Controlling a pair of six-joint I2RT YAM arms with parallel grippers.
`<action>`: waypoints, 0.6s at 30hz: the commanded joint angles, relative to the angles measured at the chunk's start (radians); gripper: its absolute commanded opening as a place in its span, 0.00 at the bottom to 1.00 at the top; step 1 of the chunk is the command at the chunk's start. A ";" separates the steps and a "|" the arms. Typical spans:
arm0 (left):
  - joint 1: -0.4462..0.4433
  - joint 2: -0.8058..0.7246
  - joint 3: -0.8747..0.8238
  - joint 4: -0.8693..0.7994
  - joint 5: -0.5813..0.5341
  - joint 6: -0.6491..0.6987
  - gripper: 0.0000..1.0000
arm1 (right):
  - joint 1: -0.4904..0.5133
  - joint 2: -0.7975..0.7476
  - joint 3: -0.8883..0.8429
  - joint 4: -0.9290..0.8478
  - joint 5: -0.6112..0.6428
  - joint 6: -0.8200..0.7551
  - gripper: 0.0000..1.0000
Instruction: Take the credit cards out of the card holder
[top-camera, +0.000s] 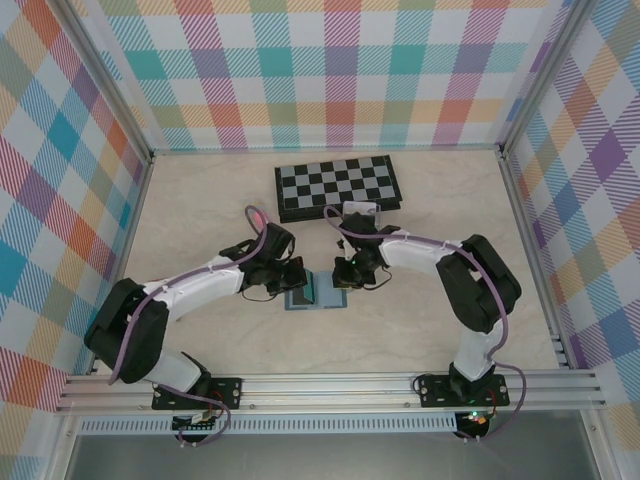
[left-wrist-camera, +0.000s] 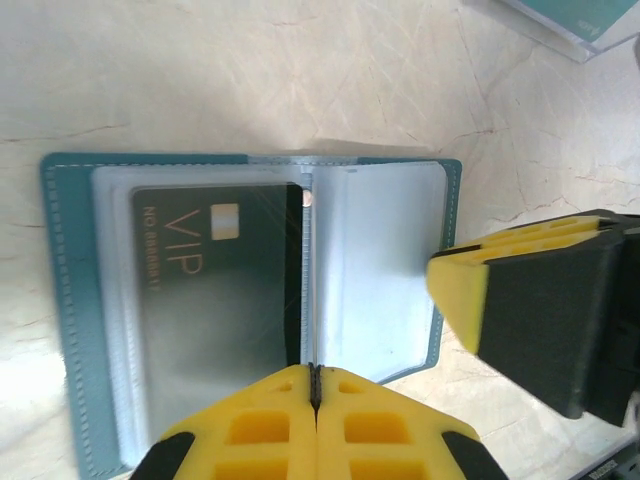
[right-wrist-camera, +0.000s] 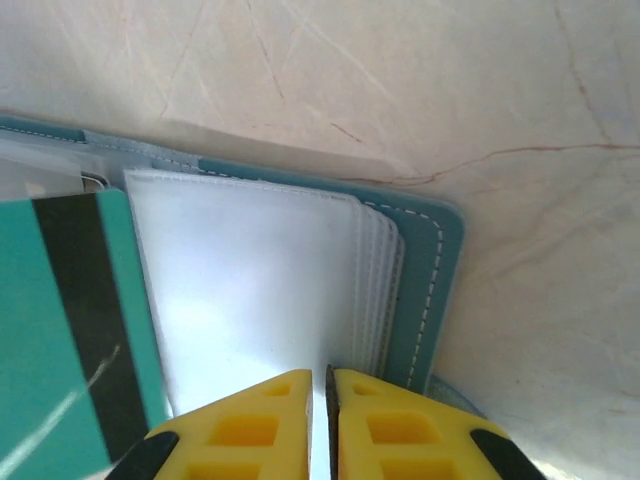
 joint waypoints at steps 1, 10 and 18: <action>0.018 -0.053 0.029 -0.061 -0.038 0.036 0.00 | -0.021 -0.098 -0.008 0.017 -0.061 0.004 0.18; 0.030 -0.104 0.063 0.080 0.090 -0.010 0.00 | -0.137 -0.259 -0.081 0.201 -0.336 0.070 0.61; 0.056 -0.171 0.026 0.279 0.232 -0.140 0.00 | -0.209 -0.228 -0.110 0.355 -0.581 0.169 0.77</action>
